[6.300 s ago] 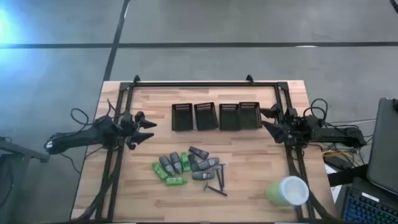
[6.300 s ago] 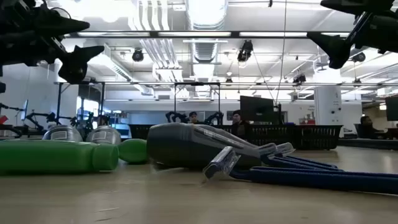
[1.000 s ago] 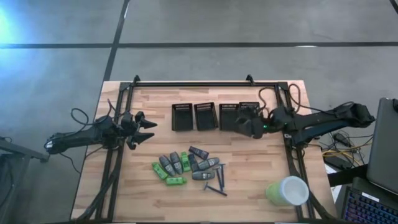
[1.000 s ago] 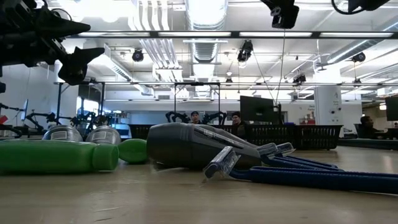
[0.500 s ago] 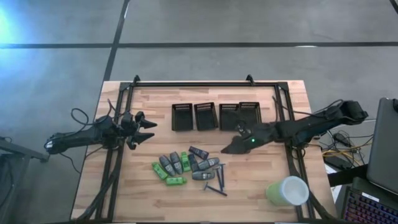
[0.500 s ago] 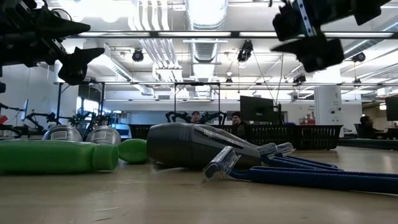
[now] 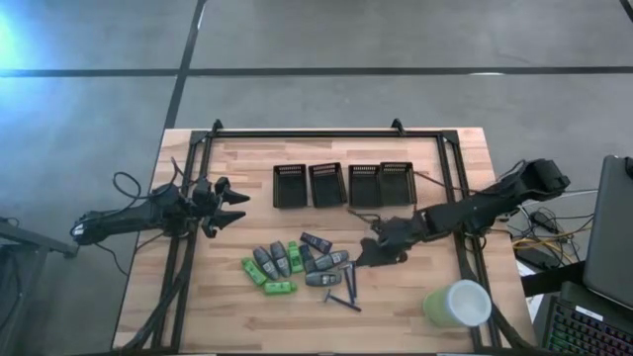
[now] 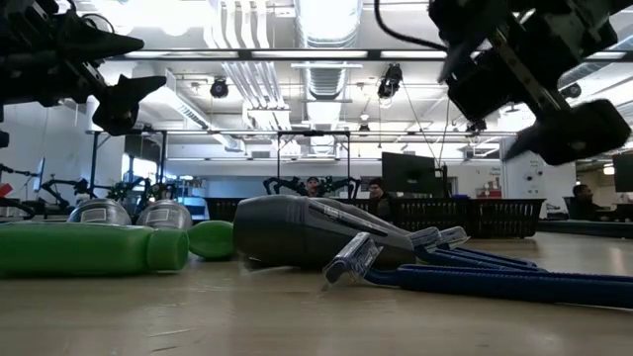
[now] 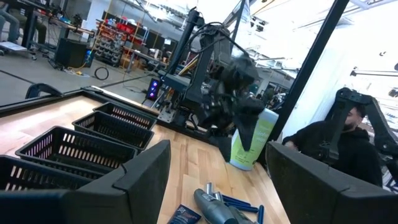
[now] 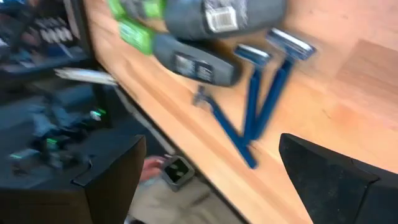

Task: Pick & Place Travel size toiletries
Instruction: Put the razor into the right black basket

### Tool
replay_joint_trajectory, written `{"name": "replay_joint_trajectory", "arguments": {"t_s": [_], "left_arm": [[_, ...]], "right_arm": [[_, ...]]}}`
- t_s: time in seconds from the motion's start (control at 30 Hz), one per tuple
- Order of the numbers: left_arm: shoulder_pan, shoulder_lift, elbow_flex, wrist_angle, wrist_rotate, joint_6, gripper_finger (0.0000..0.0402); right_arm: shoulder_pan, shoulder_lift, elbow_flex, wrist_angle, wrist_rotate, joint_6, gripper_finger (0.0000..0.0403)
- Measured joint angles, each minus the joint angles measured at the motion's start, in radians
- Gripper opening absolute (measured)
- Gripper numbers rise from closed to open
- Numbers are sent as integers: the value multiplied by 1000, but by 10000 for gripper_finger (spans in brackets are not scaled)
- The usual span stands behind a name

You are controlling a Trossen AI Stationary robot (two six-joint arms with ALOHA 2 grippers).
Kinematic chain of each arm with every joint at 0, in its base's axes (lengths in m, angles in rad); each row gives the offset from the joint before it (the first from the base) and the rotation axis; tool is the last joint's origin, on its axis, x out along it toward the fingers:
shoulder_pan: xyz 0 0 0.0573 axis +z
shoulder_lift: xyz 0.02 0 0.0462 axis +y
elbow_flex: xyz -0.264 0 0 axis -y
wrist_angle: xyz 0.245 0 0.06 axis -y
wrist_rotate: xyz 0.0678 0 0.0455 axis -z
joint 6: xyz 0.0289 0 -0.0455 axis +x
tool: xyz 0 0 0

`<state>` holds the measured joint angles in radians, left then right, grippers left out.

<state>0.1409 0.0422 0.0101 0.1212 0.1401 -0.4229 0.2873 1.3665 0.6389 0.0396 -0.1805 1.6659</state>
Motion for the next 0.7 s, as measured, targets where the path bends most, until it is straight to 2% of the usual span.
{"name": "replay_joint_trajectory", "arguments": {"t_s": [0.37,0.6,0.7], "left_arm": [[0,0,0,-4,0,0,268],[0,0,0,-4,0,0,268],[0,0,0,-4,0,0,268]], "right_arm": [[32,146,53,1,-44,-30,356],[81,228,111,-30,-28,112,331],[110,266,170,-129,-7,171,320]]}}
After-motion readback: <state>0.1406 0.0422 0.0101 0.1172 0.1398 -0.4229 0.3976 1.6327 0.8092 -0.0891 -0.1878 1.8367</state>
